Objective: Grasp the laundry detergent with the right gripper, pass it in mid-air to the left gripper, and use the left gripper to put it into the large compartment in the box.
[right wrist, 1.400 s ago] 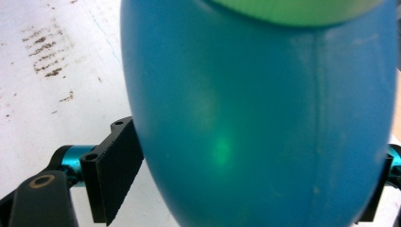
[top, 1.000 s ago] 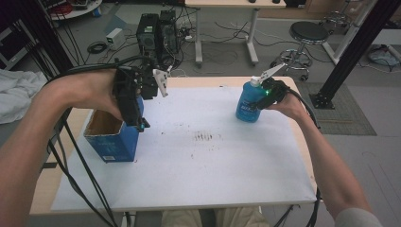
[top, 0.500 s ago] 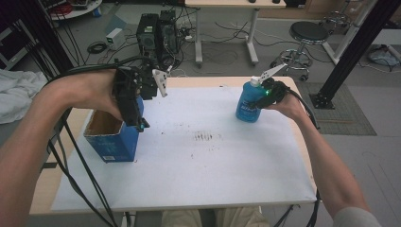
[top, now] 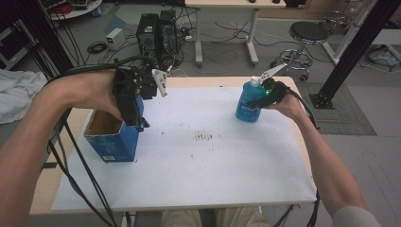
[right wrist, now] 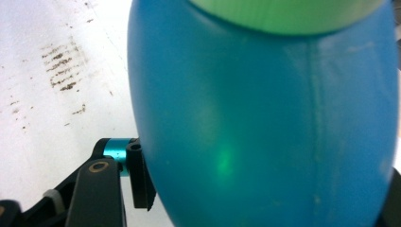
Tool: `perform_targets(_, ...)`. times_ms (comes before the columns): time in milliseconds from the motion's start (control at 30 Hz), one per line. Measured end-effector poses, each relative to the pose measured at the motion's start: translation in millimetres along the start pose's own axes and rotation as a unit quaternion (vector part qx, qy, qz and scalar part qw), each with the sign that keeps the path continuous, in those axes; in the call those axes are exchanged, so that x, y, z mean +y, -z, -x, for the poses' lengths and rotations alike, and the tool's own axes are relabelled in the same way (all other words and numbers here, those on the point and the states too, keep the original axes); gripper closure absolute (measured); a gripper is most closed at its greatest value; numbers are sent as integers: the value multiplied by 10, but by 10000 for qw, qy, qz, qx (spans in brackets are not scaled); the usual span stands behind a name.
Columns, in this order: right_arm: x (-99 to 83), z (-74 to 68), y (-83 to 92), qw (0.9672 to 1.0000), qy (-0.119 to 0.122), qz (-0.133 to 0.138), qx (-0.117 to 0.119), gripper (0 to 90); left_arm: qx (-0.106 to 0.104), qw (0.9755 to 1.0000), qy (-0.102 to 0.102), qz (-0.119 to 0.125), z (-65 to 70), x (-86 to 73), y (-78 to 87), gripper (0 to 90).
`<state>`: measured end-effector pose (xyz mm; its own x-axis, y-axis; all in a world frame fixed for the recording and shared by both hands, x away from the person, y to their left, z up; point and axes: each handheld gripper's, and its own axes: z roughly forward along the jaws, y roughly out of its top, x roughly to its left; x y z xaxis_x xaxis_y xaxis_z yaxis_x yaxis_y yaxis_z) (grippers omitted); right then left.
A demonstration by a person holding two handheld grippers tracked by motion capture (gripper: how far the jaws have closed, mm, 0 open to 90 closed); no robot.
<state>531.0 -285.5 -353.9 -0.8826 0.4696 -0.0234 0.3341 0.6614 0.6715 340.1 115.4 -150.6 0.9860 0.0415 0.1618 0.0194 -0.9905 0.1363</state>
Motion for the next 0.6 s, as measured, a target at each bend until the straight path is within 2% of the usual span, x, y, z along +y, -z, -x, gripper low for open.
perform_targets(333, -31, 32, 18, 9999, -18, 98, 115, 434, 0, 10000, 8, 10, -3, 1, -15, 196)
perform_targets(600, -45, 15, 25, 9998, -28, 183, 102, 461, 40, 10000, 2, 82, -19, 17, -10, 196)
